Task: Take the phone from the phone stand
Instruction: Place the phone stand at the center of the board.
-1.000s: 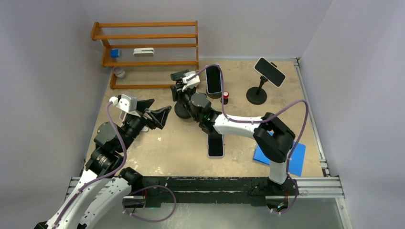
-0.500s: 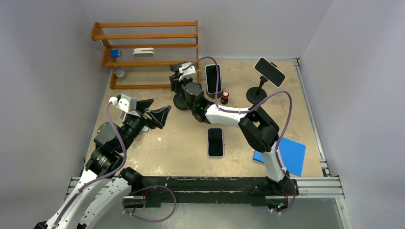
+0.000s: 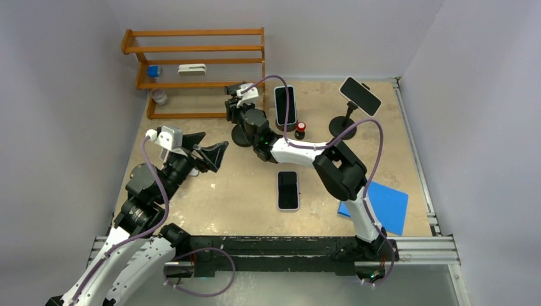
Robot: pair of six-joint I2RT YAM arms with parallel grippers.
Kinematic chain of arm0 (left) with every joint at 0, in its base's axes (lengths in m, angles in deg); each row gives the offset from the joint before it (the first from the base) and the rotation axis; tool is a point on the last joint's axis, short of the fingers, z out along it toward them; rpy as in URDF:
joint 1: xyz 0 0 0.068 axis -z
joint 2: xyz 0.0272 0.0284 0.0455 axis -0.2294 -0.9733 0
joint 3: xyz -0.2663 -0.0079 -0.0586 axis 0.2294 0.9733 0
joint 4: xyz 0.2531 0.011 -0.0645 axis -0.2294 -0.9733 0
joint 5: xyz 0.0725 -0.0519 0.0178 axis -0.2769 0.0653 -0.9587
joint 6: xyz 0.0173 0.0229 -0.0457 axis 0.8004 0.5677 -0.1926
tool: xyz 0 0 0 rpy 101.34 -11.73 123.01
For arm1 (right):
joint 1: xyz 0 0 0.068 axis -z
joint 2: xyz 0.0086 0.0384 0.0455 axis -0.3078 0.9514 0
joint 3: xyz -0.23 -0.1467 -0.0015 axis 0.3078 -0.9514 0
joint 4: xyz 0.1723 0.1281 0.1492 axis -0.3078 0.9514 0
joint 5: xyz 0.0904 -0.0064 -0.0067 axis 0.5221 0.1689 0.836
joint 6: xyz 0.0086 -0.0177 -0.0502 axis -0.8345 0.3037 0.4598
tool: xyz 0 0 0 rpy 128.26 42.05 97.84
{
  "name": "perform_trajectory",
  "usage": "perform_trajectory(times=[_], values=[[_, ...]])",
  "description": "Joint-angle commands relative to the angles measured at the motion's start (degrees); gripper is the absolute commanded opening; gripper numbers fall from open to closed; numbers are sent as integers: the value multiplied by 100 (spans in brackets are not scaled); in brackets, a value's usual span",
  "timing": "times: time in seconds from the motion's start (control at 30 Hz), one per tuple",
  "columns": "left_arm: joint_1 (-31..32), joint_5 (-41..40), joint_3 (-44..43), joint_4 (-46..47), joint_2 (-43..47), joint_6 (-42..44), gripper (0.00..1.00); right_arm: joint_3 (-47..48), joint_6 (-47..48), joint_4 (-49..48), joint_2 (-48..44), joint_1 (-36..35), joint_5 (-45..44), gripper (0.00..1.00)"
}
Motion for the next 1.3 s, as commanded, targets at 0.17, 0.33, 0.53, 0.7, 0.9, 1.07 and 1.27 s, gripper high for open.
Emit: perform_trajectory(times=[0.17,0.33,0.53,0.7,0.9,1.07,1.27], values=[[23,-65,-21,80,-6,-6,77,450,-10,-490,-35,45,-52,0],[19,-54,-21,83,-10,-6,77,454,-65,-354,11,39,-83,5],[23,-44,-29,68,-46,-6,77,348,-154,-189,-75,39,31,35],[18,-35,-30,64,-58,-15,77,85,-187,-254,-265,41,113,59],[21,-22,-38,62,-82,-23,77,-318,-185,-426,-572,31,101,73],[16,-30,-38,59,-81,-23,77,-707,-128,-407,-897,21,119,88],[26,-64,-38,47,-108,-24,77,-1443,-105,-485,-1654,-46,89,99]])
